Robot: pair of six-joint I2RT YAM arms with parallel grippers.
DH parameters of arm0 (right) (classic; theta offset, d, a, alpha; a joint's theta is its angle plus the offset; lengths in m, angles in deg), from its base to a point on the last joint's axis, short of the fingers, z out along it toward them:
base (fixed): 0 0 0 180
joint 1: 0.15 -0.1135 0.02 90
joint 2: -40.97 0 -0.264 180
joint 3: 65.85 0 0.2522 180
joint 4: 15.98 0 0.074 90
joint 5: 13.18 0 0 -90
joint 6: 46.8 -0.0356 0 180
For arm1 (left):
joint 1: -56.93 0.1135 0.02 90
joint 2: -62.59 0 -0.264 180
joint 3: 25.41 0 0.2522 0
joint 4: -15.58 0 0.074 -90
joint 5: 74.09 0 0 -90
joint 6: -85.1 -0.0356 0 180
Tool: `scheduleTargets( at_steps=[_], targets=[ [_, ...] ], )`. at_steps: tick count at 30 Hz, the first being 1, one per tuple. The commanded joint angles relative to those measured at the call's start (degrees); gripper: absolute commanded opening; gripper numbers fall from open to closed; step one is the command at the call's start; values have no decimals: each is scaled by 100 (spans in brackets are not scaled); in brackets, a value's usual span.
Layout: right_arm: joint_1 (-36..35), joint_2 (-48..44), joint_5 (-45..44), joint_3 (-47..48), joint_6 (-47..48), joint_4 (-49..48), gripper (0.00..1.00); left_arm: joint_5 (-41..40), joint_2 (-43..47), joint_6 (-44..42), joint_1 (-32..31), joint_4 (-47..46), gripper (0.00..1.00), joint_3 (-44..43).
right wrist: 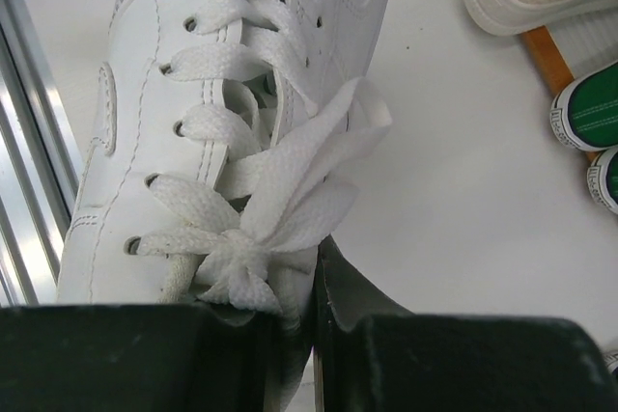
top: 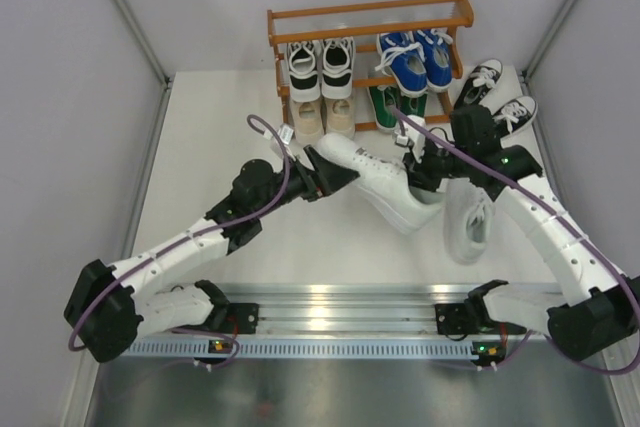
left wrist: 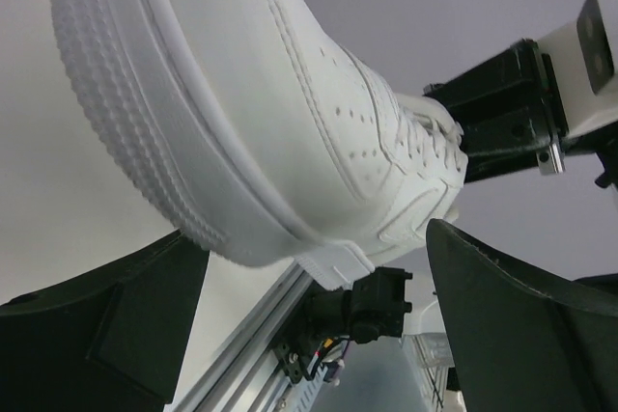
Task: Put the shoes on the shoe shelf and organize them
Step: Pick up the shoe at the center of the board.
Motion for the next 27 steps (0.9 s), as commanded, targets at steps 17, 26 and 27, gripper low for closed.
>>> scheduleTargets(
  at_steps=[17, 26, 27],
  targets=[
    [-292, -1044, 498, -497, 593, -76, 53, 139, -294, -1467, 5, -704, 0, -300],
    [-266, -1160, 1320, -102, 842, 911, 83, 2437, 208, -4301, 260, 1820, 0, -1143],
    [-275, -1063, 1532, -76, 641, 797, 87, 2695, 173, -4382, 260, 1881, 0, -1205]
  ],
)
